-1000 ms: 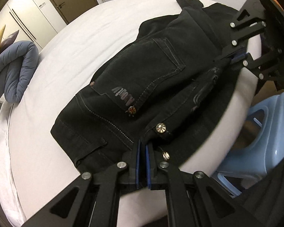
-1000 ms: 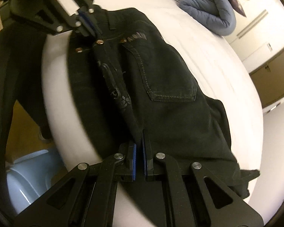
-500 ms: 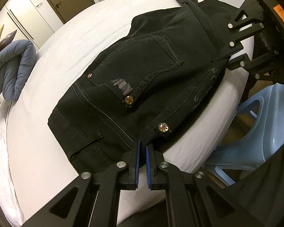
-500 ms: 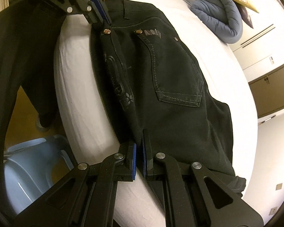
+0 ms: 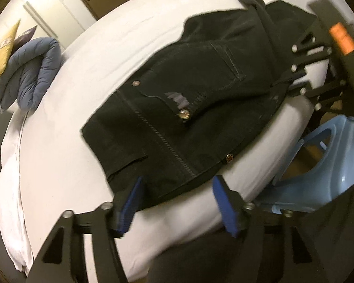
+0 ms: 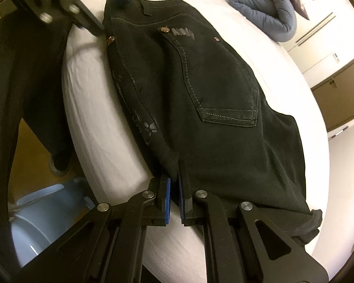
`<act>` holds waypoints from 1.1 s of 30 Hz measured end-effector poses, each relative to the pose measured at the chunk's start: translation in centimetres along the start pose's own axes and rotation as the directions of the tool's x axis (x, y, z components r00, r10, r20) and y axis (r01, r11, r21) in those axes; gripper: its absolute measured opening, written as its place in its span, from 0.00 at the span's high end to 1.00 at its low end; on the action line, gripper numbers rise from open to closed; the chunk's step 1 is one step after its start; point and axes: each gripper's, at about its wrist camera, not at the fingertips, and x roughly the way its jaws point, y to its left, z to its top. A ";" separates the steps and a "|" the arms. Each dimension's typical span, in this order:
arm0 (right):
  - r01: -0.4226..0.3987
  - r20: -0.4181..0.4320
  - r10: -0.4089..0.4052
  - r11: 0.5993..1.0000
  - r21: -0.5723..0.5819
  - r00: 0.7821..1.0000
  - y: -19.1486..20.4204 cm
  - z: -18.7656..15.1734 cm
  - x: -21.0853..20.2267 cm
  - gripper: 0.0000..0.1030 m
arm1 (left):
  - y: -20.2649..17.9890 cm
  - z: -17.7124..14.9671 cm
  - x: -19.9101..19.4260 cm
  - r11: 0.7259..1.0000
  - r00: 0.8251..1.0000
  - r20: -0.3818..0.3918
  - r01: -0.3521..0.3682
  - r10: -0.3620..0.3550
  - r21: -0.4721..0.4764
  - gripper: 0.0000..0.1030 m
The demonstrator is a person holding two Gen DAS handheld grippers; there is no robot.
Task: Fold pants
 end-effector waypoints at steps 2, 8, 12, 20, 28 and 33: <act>0.000 -0.004 0.000 0.999 0.041 1.000 -0.2 0.3 0.4 0.93 | 0.7 0.4 -1.5 0.999 1.000 0.020 -0.006 0.007 -0.047 0.34; -0.005 0.001 0.005 0.993 0.116 1.000 -1.1 0.6 0.7 0.93 | 1.1 3.9 -2.7 0.979 0.990 0.134 0.057 -0.031 -0.195 0.34; -0.025 0.030 0.020 0.984 0.174 0.999 -1.9 0.4 0.5 0.90 | 0.8 6.8 1.2 0.943 0.987 0.144 0.107 -0.064 -0.314 0.34; -0.287 0.280 0.163 0.821 0.493 0.946 -8.9 -3.8 -4.5 0.41 | -0.3 10.0 8.8 0.885 0.992 0.035 0.124 -0.121 -0.449 0.27; -0.255 0.268 0.027 0.412 0.875 0.963 -25.7 -15.5 -4.7 0.38 | 0.1 11.9 10.2 0.883 0.990 0.014 0.130 -0.139 -0.451 0.20; -0.367 0.366 -0.031 -0.057 0.928 0.930 -38.3 -26.4 -1.2 0.37 | 0.6 12.3 10.5 0.865 0.991 0.017 0.125 -0.133 -0.487 0.18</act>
